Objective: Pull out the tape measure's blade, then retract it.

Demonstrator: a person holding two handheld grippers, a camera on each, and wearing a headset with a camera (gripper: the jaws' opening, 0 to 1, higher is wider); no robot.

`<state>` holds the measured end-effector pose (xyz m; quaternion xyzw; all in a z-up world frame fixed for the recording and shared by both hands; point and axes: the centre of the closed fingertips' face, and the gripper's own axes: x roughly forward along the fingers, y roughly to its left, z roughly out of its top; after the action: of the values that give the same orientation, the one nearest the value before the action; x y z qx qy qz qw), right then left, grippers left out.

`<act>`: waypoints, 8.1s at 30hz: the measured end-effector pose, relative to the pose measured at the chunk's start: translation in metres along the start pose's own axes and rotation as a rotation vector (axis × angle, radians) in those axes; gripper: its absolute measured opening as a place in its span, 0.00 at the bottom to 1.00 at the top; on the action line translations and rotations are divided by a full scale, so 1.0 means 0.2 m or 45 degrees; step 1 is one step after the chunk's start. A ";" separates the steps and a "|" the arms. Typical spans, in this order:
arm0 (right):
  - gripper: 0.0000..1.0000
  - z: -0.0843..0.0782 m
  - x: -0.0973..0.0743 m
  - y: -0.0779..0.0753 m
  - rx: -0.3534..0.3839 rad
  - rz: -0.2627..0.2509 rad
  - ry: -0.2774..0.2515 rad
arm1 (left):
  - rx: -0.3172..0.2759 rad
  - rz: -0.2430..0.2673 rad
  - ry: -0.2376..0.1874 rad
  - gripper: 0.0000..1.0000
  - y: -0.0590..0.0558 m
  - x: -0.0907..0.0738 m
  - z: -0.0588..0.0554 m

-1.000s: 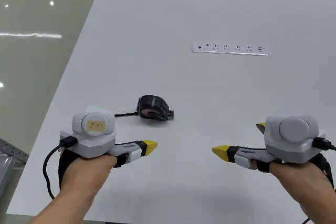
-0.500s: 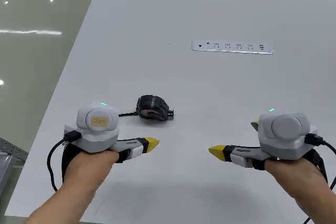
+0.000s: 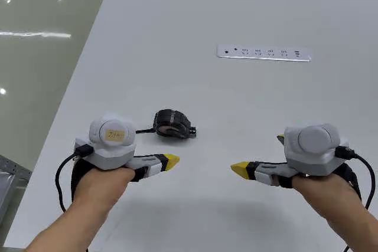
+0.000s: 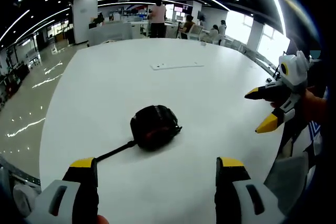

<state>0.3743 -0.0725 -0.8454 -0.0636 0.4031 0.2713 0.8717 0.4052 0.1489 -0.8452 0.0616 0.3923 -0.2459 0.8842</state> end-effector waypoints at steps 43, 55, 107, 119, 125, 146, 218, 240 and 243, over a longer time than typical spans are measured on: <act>0.76 0.07 0.26 -0.01 -0.248 0.106 0.069 | 0.342 -0.099 0.096 0.79 0.04 0.21 0.04; 0.74 0.07 0.33 -0.02 -0.344 0.140 0.089 | 0.535 -0.165 0.154 0.77 0.06 0.28 0.02; 0.57 0.18 0.67 0.17 -0.885 0.449 0.064 | 1.119 -0.418 0.274 0.69 0.01 0.44 0.11; 0.51 0.19 0.73 0.22 -0.922 0.517 0.046 | 1.201 -0.498 0.287 0.64 -0.04 0.47 0.11; 0.48 0.20 0.75 0.23 -0.933 0.535 0.040 | 1.213 -0.525 0.285 0.60 -0.07 0.48 0.12; 0.32 0.19 0.79 0.27 -0.943 0.593 0.025 | 1.257 -0.581 0.302 0.51 -0.10 0.52 0.12; 0.11 0.18 0.80 0.23 -1.018 0.681 0.023 | 1.329 -0.628 0.296 0.32 -0.11 0.54 0.12; 0.11 0.12 0.77 0.12 -0.999 0.652 0.058 | 1.334 -0.627 0.302 0.32 -0.11 0.55 0.12; 0.11 0.11 0.75 0.10 -0.996 0.652 0.065 | 1.333 -0.629 0.303 0.32 -0.11 0.55 0.12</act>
<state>0.4578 0.0144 -0.9391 -0.2925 0.2946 0.6076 0.6771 0.4732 0.0795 -0.9056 0.4239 0.3181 -0.5967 0.6026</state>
